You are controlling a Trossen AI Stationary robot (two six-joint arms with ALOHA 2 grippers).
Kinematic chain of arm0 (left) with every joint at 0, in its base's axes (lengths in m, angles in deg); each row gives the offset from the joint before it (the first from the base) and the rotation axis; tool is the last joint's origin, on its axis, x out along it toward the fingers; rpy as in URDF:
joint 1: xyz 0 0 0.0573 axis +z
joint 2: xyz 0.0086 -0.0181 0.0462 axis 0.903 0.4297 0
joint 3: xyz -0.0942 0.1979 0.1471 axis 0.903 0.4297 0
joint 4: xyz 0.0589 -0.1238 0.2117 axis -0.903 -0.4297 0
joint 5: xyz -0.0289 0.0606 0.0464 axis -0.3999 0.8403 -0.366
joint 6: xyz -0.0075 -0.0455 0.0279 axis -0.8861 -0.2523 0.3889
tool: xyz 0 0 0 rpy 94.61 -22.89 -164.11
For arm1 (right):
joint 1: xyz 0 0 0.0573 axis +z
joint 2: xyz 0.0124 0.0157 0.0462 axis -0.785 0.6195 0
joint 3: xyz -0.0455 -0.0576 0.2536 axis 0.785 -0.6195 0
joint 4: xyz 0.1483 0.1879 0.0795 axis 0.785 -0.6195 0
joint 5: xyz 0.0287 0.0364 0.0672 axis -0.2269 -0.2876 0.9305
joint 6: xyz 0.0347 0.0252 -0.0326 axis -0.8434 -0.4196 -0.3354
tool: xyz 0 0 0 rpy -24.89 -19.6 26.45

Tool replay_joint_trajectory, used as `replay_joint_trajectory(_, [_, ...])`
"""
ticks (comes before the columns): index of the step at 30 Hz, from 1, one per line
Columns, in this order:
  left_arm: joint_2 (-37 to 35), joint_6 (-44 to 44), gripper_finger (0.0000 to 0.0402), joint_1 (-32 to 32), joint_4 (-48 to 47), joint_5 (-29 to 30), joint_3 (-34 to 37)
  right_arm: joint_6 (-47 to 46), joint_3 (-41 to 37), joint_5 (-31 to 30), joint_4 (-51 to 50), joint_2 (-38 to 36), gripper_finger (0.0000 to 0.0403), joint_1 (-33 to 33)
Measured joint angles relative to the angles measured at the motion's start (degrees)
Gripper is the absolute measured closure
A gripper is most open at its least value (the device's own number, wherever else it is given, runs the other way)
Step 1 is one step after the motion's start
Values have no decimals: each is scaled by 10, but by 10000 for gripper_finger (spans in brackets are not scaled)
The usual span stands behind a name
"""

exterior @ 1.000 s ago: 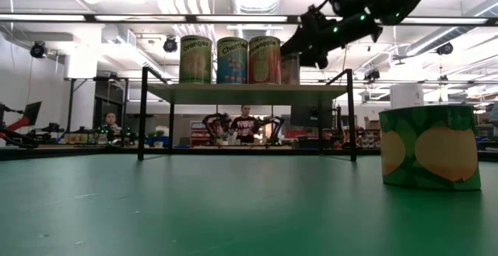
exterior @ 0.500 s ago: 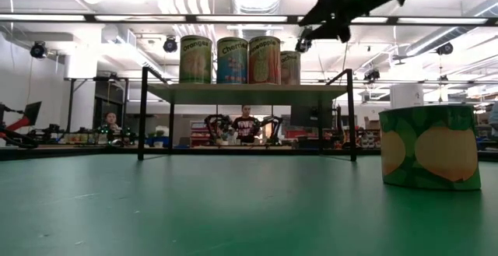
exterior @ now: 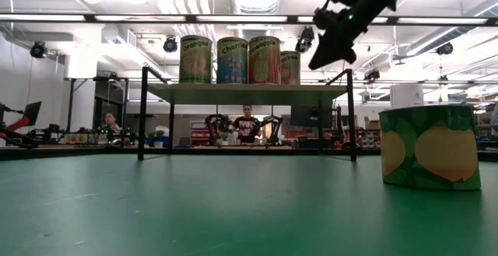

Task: Pick and place cans onto a shelf
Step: Put the canned peaches on the shelf

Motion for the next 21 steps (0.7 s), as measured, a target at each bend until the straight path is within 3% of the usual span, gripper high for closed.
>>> replay_joint_trajectory(3, [0, 0, 214, 0, 0, 0, 0, 3, 8, 0, 3, 22, 390, 0])
replay_joint_trajectory(21, [0, 0, 214, 0, 0, 0, 0, 29, 97, 5, 51, 142, 390, 23])
